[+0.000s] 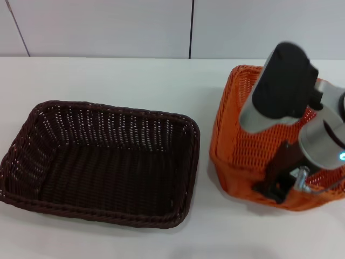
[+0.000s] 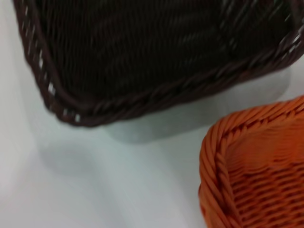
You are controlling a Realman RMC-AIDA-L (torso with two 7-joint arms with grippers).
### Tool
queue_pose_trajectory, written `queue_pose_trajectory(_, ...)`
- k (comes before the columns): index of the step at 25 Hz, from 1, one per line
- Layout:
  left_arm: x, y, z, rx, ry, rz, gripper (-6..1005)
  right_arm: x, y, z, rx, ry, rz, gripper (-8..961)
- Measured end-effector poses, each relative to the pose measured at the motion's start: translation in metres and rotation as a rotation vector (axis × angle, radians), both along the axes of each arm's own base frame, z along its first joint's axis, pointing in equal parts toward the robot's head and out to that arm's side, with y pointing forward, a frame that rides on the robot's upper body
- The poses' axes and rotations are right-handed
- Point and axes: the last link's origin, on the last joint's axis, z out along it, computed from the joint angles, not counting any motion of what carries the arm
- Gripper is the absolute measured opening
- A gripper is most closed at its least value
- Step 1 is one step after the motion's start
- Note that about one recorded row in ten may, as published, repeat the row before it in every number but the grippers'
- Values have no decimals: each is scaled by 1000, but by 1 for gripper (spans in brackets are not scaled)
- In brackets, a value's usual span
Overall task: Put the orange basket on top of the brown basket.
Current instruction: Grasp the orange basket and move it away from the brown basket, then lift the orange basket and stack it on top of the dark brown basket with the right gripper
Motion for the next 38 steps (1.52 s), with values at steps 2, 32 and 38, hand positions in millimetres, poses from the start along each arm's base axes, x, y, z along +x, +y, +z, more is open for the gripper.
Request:
queue_pose_trajectory(2, 0, 0, 0, 0, 0, 0, 723, -11, 2, 8, 56, 41, 33, 145)
queue_pose_trajectory(32, -3, -7, -5, -2, -21, 15, 723, -104, -33, 1, -205, -150, 1172, 142)
queue_pose_trajectory(38, -3, -11, -9, -12, -36, 11, 723, -97, -49, -18, -331, -186, 1346, 147)
